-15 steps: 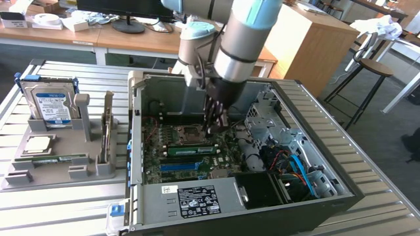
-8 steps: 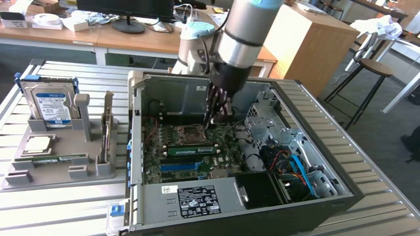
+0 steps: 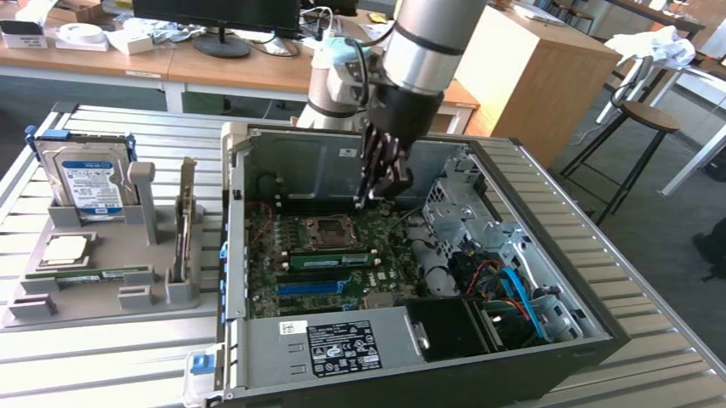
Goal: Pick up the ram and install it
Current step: 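Insert the ram into the slot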
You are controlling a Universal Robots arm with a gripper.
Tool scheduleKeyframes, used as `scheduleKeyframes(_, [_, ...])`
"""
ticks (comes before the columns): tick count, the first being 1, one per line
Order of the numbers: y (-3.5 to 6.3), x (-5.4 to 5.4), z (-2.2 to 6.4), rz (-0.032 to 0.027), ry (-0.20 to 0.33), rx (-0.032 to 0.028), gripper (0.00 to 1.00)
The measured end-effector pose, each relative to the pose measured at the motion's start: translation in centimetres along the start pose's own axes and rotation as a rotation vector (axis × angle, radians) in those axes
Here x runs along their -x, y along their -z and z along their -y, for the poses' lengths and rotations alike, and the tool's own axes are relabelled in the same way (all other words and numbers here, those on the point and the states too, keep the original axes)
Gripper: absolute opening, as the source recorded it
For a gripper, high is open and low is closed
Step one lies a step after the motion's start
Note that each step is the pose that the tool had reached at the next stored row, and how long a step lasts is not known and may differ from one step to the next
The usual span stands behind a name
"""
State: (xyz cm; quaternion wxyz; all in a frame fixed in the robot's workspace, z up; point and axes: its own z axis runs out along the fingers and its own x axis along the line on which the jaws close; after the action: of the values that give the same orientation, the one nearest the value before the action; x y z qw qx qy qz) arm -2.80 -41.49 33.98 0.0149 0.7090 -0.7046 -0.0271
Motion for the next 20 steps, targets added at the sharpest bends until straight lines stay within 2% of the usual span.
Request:
scheduleKeyframes(11, [2.49,0.0,-0.15,0.0001,0.0,0.0,0.31])
scheduleKeyframes(18, [2.58,0.0,-0.15,0.0,0.0,0.0,0.31])
scheduleKeyframes(20, [2.58,0.0,-0.22,0.0001,0.0,-0.0029,0.31])
